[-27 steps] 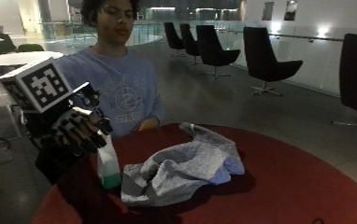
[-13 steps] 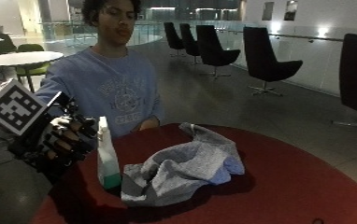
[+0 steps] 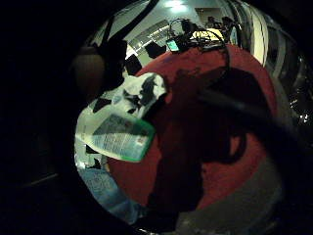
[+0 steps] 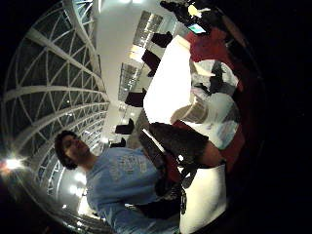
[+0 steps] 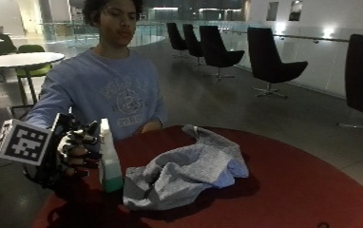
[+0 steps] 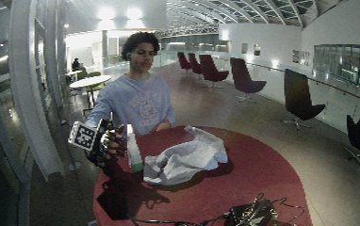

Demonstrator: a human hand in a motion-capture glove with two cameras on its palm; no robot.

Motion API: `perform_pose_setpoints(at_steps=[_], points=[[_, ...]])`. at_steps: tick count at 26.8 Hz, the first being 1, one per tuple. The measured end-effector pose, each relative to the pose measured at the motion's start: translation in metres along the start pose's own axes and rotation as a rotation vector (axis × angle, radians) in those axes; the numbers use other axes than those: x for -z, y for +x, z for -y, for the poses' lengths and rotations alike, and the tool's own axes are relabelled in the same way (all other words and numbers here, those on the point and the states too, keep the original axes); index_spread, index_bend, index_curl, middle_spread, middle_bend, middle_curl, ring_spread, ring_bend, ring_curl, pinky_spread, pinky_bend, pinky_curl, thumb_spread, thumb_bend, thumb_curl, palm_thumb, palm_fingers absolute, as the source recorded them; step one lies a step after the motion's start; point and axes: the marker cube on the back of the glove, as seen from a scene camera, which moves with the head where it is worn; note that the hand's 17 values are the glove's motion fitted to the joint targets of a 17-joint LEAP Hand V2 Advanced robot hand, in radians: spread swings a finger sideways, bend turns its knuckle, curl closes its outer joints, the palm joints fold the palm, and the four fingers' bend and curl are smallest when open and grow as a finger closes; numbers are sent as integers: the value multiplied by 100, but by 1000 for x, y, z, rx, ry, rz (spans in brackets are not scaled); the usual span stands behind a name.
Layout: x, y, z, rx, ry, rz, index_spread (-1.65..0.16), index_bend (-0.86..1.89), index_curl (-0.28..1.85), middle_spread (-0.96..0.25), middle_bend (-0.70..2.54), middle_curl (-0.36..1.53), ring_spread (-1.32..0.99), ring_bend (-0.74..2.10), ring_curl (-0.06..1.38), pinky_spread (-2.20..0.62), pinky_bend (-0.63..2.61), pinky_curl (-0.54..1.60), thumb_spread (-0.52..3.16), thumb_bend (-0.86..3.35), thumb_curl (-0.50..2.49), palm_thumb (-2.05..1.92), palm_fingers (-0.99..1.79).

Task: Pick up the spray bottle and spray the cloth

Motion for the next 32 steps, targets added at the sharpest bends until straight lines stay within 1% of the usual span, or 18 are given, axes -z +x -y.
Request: perform_pose_setpoints(at_steps=[6, 10, 14, 17, 21, 23, 24, 25, 27, 30, 32], points=[[-29, 7, -3, -23, 47, 121, -35, 2, 14, -5, 29, 43, -6, 45, 38, 13, 37, 39, 106, -4, 26, 45, 64], [-48, 10, -9, -5, 26, 210, -35, 5, 13, -5, 30, 43, -5, 44, 37, 15, 36, 38, 102, -4, 26, 42, 60], [-63, 13, -20, -27, 13, 260, -35, 8, 13, -5, 32, 43, -4, 44, 37, 17, 36, 38, 98, -4, 26, 39, 59], [-77, 11, -28, -65, 22, 258, -35, 8, 14, -5, 32, 43, -4, 44, 36, 18, 35, 37, 96, -4, 27, 38, 59], [-91, 5, -27, -91, 15, 195, -35, 10, 14, -4, 29, 42, -3, 46, 37, 20, 35, 37, 96, -3, 27, 38, 55], [-94, 3, -22, -93, 40, 172, -36, 8, 14, -3, 25, 41, -2, 46, 37, 21, 38, 38, 96, 0, 29, 44, 48], [-95, 2, -19, -94, 64, 170, -35, 12, 16, -3, 24, 40, -2, 46, 37, 21, 37, 38, 99, 8, 31, 58, 49], [-95, 3, -17, -94, 90, 174, -35, 14, 16, -3, 24, 40, -2, 48, 37, 21, 34, 37, 100, 11, 33, 64, 53], [-94, 4, -14, -99, 141, 198, -33, 24, 20, -7, 29, 42, -4, 50, 36, 22, 24, 33, 101, 16, 36, 75, 75], [-91, 6, -13, -92, 184, 231, -32, 24, 23, -9, 28, 42, -6, 51, 35, 22, 21, 31, 96, 17, 40, 83, 88], [-88, 6, -12, -75, 174, 236, -31, 21, 24, -10, 24, 41, -7, 55, 37, 21, 22, 32, 91, 17, 43, 86, 95]])
